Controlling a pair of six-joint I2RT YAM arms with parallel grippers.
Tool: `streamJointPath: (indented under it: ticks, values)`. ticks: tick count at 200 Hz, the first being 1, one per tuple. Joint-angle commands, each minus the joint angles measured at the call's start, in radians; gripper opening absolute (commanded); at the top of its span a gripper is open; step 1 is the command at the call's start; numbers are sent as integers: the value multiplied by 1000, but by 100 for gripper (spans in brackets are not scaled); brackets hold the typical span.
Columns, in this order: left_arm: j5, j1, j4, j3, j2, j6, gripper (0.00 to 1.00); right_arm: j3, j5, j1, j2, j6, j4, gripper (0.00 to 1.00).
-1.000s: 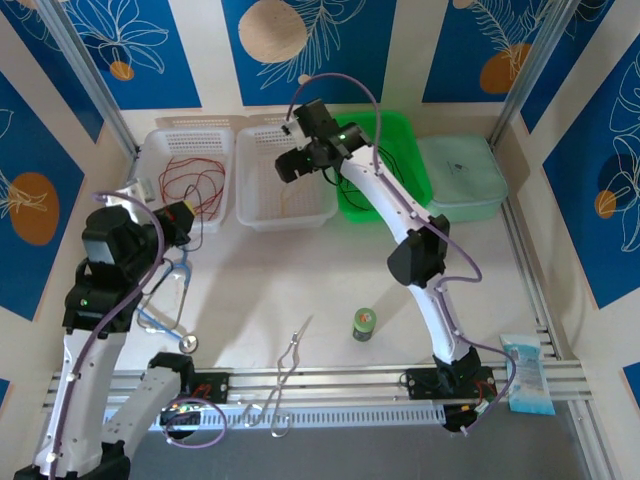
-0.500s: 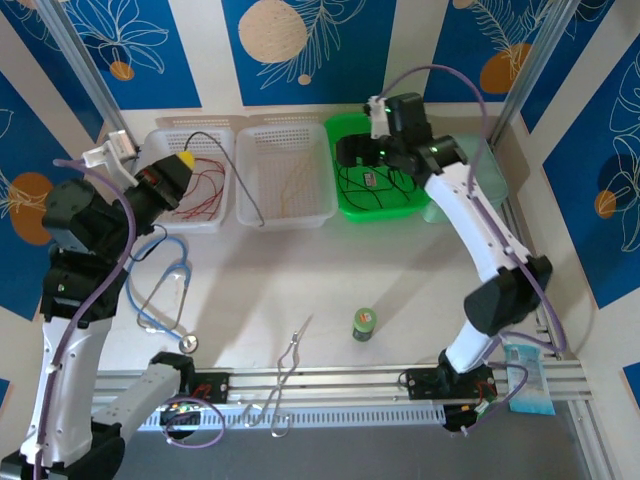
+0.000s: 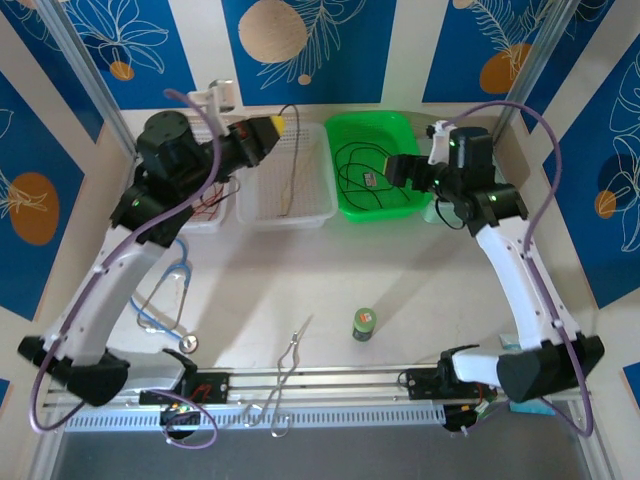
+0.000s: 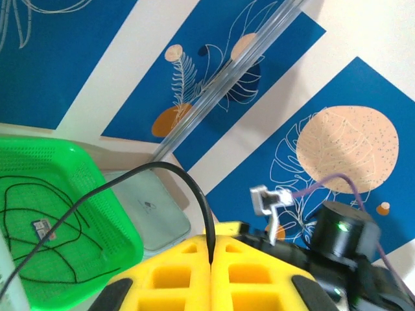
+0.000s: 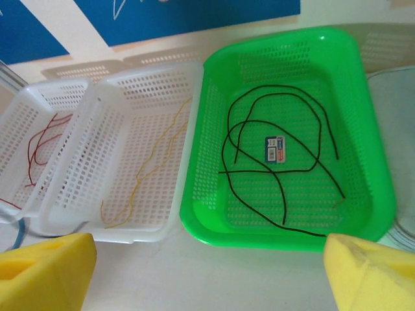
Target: Untangle the cables
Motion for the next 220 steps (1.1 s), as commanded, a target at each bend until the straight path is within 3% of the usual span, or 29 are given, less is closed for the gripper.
streamJointPath:
  ticks: [1,59,100,120,152,184,220]
  values:
    - [-27,-29,66,121,70,65,0,-35,-5,-42,-56,-17,-18,91]
    - [-68,-83,172,426,381,69,0,-43,-102,-234,-101,-5,-10,91]
    - [-141,-125,100,687,657,144,0,-46,-193,-353,-111,22,0,91]
    - [-240,-125,37,783,773,216,0,-55,-202,-364,-121,39,13,91]
    - [-373,-132,-17,780,899,330,0,-70,-241,-383,-122,49,28,91]
    - [-281,-138,-76,789,1053,261,0,-64,-247,-383,-110,43,31,91]
    - [-284,-183,-155,793,1180,222,0,-52,-269,-375,-96,32,18,91]
